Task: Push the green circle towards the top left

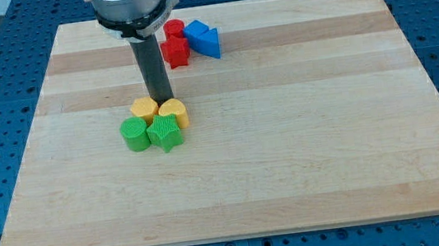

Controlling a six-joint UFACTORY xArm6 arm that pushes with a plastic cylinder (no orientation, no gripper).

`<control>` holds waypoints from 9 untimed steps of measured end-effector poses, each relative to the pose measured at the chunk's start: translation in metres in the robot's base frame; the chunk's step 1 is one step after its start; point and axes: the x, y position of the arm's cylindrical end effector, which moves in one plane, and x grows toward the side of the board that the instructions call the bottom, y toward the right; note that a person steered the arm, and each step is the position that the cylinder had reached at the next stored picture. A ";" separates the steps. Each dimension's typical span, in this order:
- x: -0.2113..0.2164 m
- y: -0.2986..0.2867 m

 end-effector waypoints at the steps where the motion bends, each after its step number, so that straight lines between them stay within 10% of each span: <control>1: 0.000 0.000; 3: 0.003 0.065; 5: 0.109 0.085; 9: 0.105 -0.034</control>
